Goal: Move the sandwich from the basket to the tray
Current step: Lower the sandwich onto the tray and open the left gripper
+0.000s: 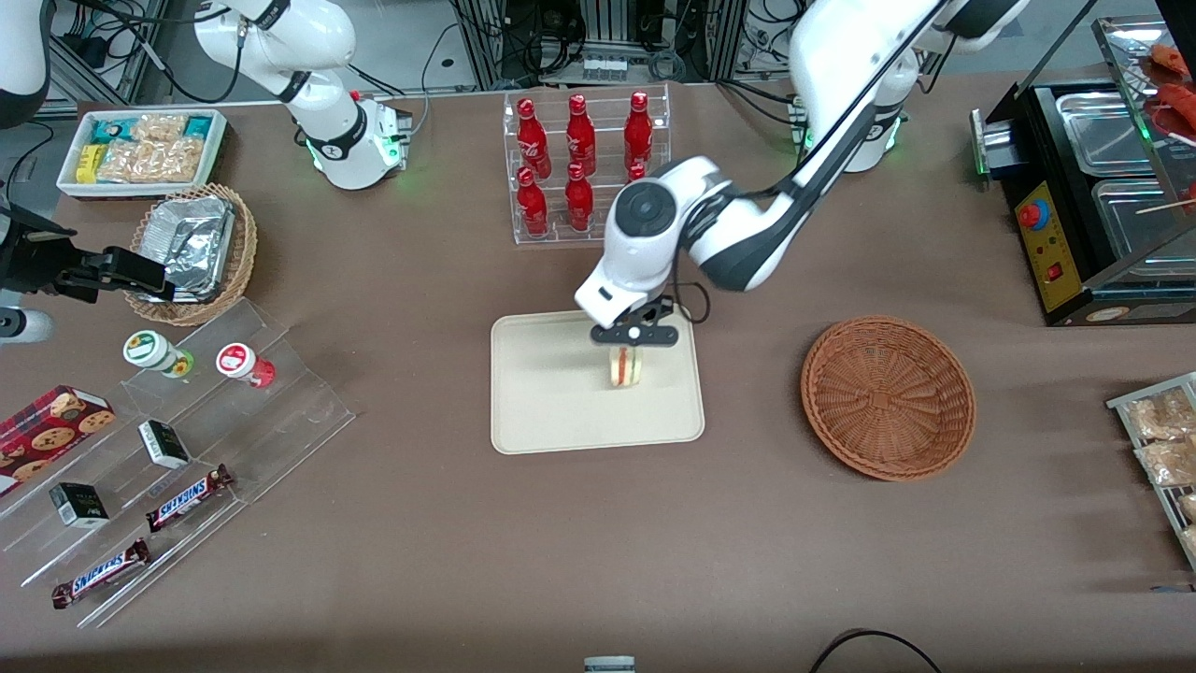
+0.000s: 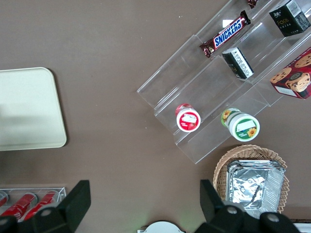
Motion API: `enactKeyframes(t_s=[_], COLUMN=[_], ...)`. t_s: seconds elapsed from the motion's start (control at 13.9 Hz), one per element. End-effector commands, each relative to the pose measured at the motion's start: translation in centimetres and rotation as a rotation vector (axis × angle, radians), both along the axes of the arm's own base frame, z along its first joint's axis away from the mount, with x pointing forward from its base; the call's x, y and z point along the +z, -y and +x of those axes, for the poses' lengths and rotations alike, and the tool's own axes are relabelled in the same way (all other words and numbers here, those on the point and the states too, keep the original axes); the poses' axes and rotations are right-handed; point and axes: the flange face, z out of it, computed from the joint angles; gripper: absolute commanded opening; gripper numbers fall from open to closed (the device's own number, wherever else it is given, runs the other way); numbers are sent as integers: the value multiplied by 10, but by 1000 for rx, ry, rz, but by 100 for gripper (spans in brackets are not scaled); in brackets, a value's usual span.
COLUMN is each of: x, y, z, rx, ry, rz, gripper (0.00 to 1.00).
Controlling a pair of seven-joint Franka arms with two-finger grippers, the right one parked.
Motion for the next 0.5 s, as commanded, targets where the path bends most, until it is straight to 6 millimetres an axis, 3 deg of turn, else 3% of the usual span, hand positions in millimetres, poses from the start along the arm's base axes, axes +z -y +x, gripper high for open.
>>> enactKeyframes(t_s=[0.0, 0.14, 0.29, 0.43], x=[-27, -37, -41, -43], y=[28, 32, 47, 47], z=[7, 15, 2, 1], rx=[31, 45, 23, 20], ry=[32, 32, 31, 31], rz=[25, 22, 22, 26], gripper=[0, 0, 0, 0])
